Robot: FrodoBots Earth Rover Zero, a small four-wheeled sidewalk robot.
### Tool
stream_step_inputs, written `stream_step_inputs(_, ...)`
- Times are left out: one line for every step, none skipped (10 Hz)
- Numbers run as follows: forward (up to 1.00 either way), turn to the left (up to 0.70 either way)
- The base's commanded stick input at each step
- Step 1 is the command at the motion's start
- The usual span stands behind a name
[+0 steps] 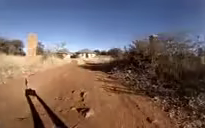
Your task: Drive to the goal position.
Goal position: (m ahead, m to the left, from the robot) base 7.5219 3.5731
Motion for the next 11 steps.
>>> stream_step_inputs(0.5,0.0)
stream_step_inputs(0.5,0.0)
stream_step_inputs(0.5,0.0)
stream_step_inputs(0.5,0.0)
stream_step_inputs(0.5,0.0)
stream_step_inputs(0.5,0.0)
stream_step_inputs(0.5,0.0)
stream_step_inputs(0.5,0.0)
stream_step_inputs(0.5,0.0)
stream_step_inputs(0.5,0.0)
stream_step_inputs(0.5,0.0)
